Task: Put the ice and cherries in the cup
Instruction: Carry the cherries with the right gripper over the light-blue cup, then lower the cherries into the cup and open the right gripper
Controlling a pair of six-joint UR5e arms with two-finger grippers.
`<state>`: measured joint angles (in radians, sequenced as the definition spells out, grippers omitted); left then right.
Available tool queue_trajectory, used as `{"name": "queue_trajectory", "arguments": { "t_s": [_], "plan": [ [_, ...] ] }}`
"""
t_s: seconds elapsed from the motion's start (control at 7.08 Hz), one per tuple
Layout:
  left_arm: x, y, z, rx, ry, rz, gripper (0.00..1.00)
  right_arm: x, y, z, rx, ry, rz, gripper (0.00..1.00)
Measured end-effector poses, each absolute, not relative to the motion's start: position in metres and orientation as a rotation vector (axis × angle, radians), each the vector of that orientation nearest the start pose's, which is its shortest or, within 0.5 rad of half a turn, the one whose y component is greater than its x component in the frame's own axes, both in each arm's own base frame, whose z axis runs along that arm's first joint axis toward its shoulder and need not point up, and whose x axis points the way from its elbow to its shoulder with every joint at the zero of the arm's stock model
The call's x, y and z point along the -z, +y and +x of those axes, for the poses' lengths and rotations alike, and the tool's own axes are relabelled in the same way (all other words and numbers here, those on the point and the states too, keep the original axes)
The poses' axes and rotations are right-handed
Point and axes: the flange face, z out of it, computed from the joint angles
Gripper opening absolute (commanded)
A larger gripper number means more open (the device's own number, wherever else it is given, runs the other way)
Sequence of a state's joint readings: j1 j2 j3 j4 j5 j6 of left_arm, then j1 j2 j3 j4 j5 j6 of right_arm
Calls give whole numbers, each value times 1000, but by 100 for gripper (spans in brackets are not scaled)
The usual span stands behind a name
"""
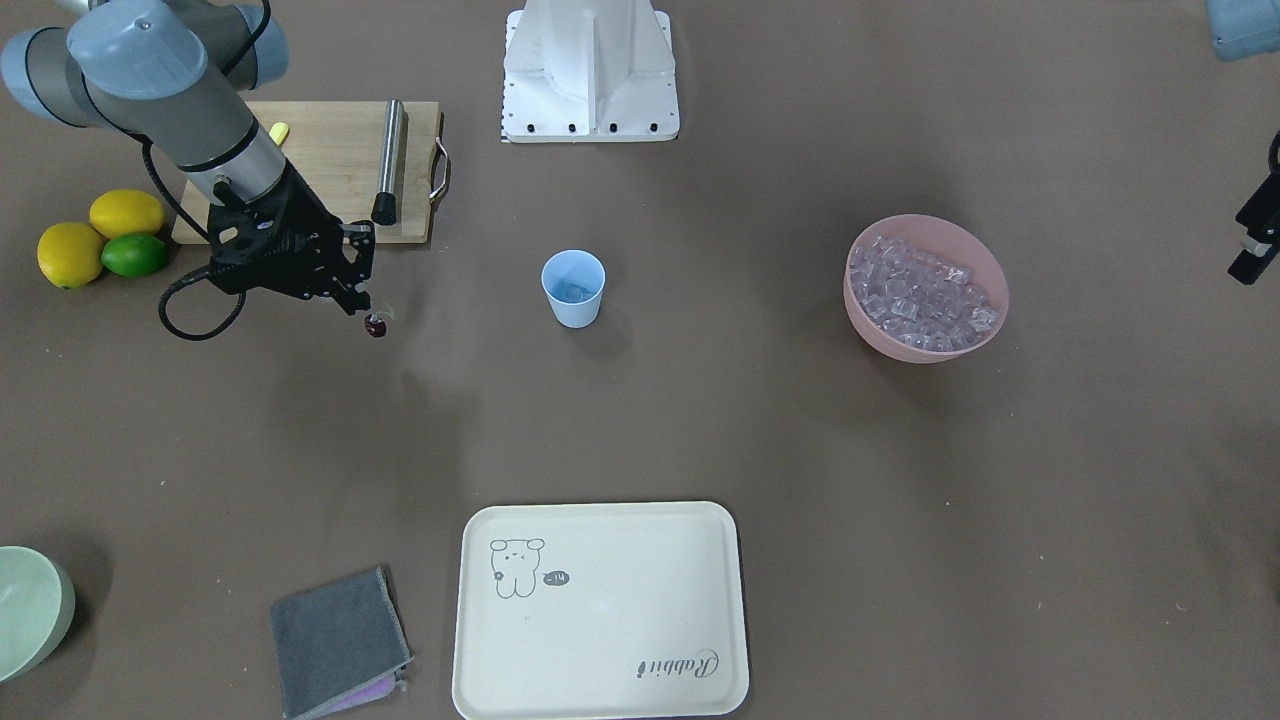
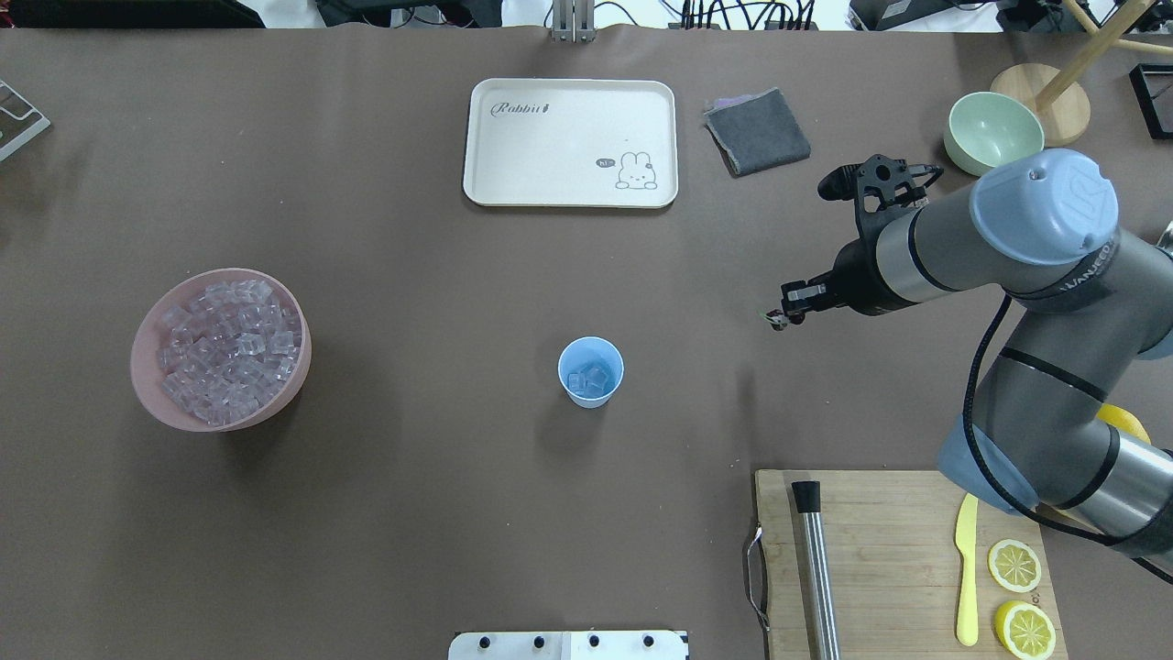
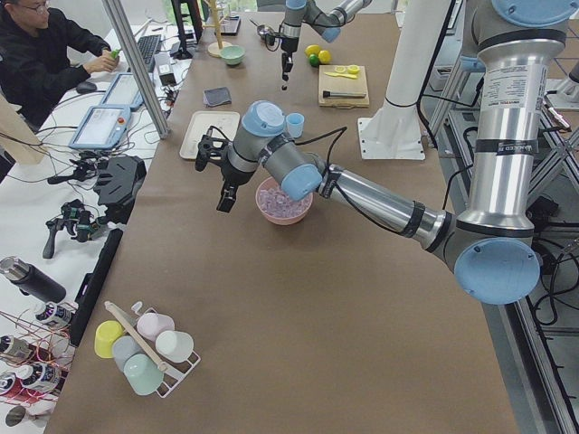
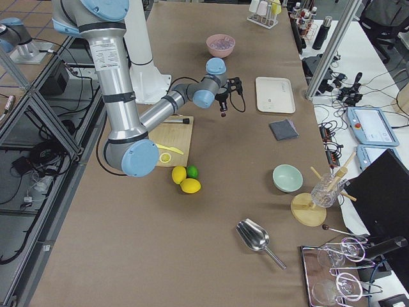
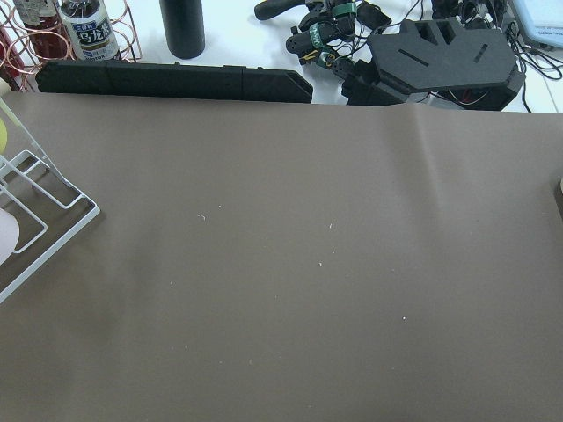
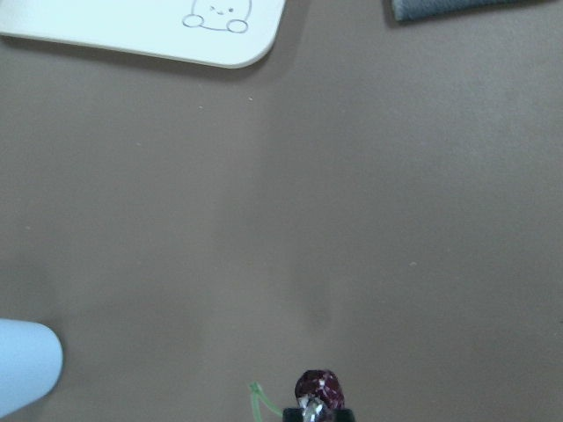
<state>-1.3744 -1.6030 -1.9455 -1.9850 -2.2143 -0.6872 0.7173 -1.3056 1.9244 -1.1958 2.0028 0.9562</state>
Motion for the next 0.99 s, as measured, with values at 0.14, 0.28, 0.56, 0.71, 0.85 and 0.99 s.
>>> {"name": "queue_trajectory", "arguments": {
  "t_s": [0.14, 0.28, 0.56, 0.71, 0.85, 0.99],
  "plan": [
    [-412, -505, 25, 186, 886, 458, 98, -278, -434, -374, 95, -1067, 289, 0],
    [-411, -504, 23, 188, 886, 462, 98, -252, -426, -390, 88, -1110, 283, 0],
    [-410, -502, 15, 200, 884, 471, 98, -221, -404, -429, 113, -1144, 300, 0],
    [-412, -498, 12, 205, 882, 470, 98, -213, -390, -447, 130, -1148, 309, 0],
    [-413, -496, 10, 209, 881, 472, 98, -205, -379, -461, 140, -1158, 305, 0],
    [-414, -496, 9, 212, 880, 471, 98, -198, -373, -471, 137, -1170, 294, 0]
  ]
}}
